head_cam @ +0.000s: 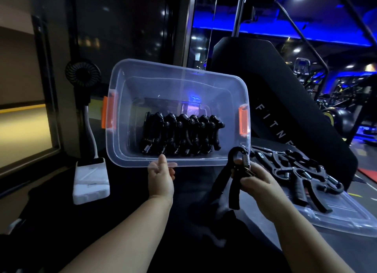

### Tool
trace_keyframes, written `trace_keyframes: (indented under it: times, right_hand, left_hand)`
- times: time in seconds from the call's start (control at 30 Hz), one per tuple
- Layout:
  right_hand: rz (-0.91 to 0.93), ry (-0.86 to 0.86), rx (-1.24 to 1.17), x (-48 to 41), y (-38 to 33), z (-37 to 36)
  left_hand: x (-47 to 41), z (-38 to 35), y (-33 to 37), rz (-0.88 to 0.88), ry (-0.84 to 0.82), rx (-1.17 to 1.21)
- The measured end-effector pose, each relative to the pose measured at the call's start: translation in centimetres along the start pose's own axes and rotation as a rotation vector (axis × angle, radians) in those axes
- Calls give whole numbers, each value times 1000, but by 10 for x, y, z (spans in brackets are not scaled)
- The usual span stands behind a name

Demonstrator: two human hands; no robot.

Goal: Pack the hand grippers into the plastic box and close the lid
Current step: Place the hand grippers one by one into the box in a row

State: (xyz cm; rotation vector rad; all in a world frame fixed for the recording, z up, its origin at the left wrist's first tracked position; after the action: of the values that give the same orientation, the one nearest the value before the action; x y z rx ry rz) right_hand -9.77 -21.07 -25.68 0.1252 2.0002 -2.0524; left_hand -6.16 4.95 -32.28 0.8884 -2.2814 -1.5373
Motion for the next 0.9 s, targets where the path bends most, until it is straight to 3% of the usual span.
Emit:
trace_keyframes:
  times: [0.27, 0.47, 0.9]
  right_hand:
    - [89, -50, 191, -8, -9, -24]
    - [192, -33, 10, -33, -42, -47]
    - [210, -78, 100, -130, -81, -157]
  left_hand:
    - [3, -1, 3, 3, -11, 14]
    - [4, -2, 5, 27, -29, 49]
    - [7, -3, 6, -10, -43, 153]
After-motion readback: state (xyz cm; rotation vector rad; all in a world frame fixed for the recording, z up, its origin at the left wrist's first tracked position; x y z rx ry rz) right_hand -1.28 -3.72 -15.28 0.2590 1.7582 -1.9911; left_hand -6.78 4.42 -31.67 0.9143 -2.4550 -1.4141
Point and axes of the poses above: each hand's wrist, its own x-axis away from the middle knuckle, its own z-axis out of the back of the hand, y = z × x, the point moved 7 cm from there along -x, towards the middle knuckle
